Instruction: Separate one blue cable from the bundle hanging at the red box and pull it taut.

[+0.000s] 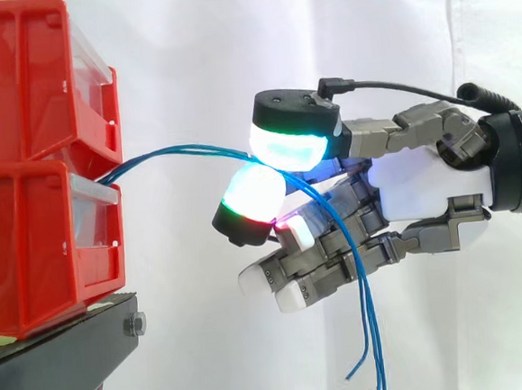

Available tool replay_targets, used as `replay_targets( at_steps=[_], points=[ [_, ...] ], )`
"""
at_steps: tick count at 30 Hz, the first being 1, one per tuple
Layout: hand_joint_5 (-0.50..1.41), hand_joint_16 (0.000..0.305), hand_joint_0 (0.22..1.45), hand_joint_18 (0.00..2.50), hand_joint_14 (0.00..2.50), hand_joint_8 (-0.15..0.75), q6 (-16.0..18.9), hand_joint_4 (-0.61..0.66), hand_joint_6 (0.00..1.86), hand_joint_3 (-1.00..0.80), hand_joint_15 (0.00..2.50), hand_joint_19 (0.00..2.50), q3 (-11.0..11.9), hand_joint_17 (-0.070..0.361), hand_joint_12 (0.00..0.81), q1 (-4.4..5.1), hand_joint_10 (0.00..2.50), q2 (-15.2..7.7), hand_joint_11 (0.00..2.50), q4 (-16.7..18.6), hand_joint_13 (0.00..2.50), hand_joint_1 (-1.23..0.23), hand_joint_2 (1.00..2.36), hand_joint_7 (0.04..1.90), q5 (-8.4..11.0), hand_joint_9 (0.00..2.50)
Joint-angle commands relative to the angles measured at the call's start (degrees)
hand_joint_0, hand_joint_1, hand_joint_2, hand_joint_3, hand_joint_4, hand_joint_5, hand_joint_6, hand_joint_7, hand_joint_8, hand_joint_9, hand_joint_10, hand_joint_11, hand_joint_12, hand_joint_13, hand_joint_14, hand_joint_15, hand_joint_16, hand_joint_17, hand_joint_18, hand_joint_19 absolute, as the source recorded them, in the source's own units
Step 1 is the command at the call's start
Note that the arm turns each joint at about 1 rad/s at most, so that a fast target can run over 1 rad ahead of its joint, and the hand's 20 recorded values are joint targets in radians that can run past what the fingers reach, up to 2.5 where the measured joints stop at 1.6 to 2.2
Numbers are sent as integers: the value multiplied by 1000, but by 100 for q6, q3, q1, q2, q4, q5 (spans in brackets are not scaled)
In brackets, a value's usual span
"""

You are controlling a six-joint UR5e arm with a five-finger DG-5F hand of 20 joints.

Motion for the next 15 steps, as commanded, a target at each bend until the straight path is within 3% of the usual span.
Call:
replay_targets(
  at_steps=[1,7,13,15],
  points=[
    [-237,38,755,565,13,306,-13,64,921,-436,293,344,0,85,300,-2,21,37,956,-16,670,-772,1007,851,2,944],
    [-235,37,768,572,11,299,-30,99,914,-500,287,330,0,84,296,-2,21,63,962,-16,674,-768,1000,829,2,946],
    [-231,38,576,563,13,311,-30,147,911,-500,299,363,0,85,301,-2,20,63,957,-24,670,-669,1000,880,2,962],
    [-223,40,528,573,11,329,-30,162,905,-500,307,366,0,90,314,-2,17,63,946,-16,684,-563,1000,873,2,993]
  ],
)
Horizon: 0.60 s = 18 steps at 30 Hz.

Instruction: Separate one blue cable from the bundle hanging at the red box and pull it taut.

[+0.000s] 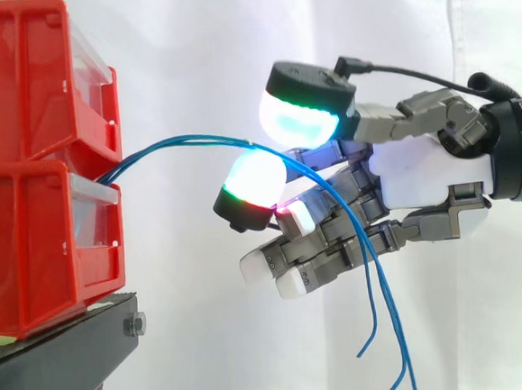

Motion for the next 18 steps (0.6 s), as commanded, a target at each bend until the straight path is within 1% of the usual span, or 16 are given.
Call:
replay_targets(
  at_steps=[1,2,3,5,8,10,12,16,18],
  points=[
    [-223,40,533,571,11,328,0,160,904,-500,305,375,0,89,312,0,20,10,939,3,685,-540,1000,879,0,996],
    [-220,39,559,567,12,325,0,151,902,-500,306,381,0,87,308,0,20,10,931,-6,693,-486,1000,884,0,1005],
    [-216,38,615,566,13,317,0,138,902,-500,311,393,0,84,302,0,22,10,925,3,697,-437,1000,903,0,1011],
    [-215,38,630,572,12,322,0,126,905,-488,316,403,0,85,305,0,22,10,929,3,703,-450,1000,919,0,1024],
    [-214,39,625,586,12,323,9,124,919,-311,321,403,0,87,308,-9,19,10,946,-6,706,-530,1017,953,0,1029],
    [-213,39,619,594,12,327,17,122,931,-228,320,410,0,87,310,-18,21,10,937,-6,711,-569,1022,953,-9,1035],
    [-212,40,633,620,13,330,17,75,938,-151,327,417,0,90,311,-18,22,19,974,-6,719,-631,1025,978,-9,1048],
    [-216,40,669,623,13,324,0,0,947,-150,327,416,0,90,313,-35,22,63,977,-32,726,-704,1027,967,-9,1037],
    [-222,40,707,619,13,313,0,-26,949,-197,332,418,0,89,308,-44,22,72,978,-58,723,-754,1024,1031,-9,1027]
  ],
)
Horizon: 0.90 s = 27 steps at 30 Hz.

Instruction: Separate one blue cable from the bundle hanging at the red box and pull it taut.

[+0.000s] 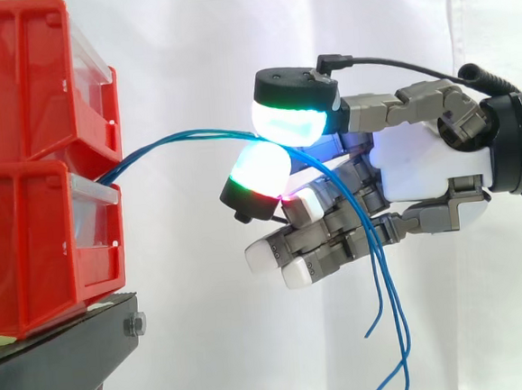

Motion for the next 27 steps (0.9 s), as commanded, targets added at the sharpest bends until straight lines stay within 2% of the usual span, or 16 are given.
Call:
replay_targets(
  at_steps=[1,3,8,11,17,20,27],
  points=[
    [-224,40,713,619,13,312,-6,-28,952,-210,331,415,0,89,309,-10,22,30,977,-36,723,-759,1024,1023,1,1025],
    [-229,39,764,605,13,300,-6,-30,959,-314,327,420,0,88,303,-27,22,30,987,-45,720,-809,1018,1051,-8,1021],
    [-228,37,807,603,13,293,-42,-21,959,-477,335,420,0,84,293,-27,22,30,984,-80,727,-802,1003,999,-8,1033],
    [-228,37,800,621,14,288,-86,14,954,-500,330,393,0,84,292,-27,21,30,986,-88,734,-812,1000,985,-8,1031],
    [-226,37,723,626,13,286,-94,91,945,-500,322,370,0,83,293,-27,22,30,985,-88,734,-799,1000,959,-8,1024],
    [-224,37,654,613,13,293,-94,116,946,-500,328,387,0,83,294,-27,23,30,974,-88,725,-747,1000,901,-8,1020],
    [-218,41,520,623,13,317,-94,147,920,-500,338,408,-9,92,318,-27,21,30,960,-97,733,-631,1000,910,-8,1019]
  ],
)
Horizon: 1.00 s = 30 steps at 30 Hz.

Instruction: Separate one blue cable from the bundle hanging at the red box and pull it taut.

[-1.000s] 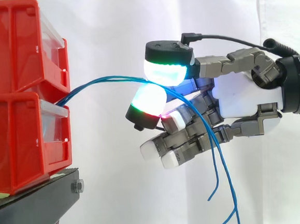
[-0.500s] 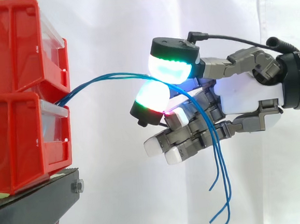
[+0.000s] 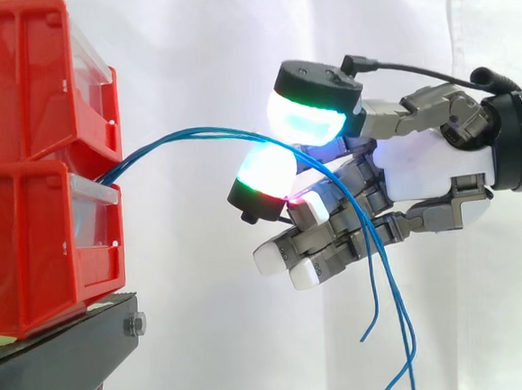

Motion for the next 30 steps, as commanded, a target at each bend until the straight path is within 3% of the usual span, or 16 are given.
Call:
replay_targets(
  at_steps=[1,7,9,12,16,21,27,30],
  points=[
    [-218,41,520,623,13,316,0,146,920,-500,338,408,-3,92,319,0,22,2,939,-5,733,-627,1000,905,0,1020],
    [-213,39,612,604,14,304,9,117,914,-500,350,434,-3,88,310,0,22,2,932,-13,723,-469,1000,984,-9,1022],
    [-216,40,626,603,13,314,18,134,921,-337,358,443,-3,90,315,0,22,2,934,-22,714,-561,1016,1041,-9,993],
    [-218,41,647,607,13,319,18,99,932,-264,351,433,-3,91,317,0,21,2,934,-40,709,-639,1020,1037,0,985],
    [-224,41,699,617,13,310,0,22,945,-290,343,434,-3,91,315,0,22,2,949,-31,713,-720,1019,1033,18,979],
    [-227,40,787,604,13,290,26,-9,951,-462,340,426,-12,89,308,-9,25,-7,968,-57,713,-802,1004,1019,26,987],
    [-223,38,805,617,13,284,53,-3,945,-500,330,400,-337,86,296,-9,24,2,956,-13,722,-830,1000,1000,61,1001],
    [-221,38,781,631,13,282,70,37,941,-500,328,373,-363,85,296,-9,23,-7,965,39,726,-852,1000,959,141,999]
  ],
)
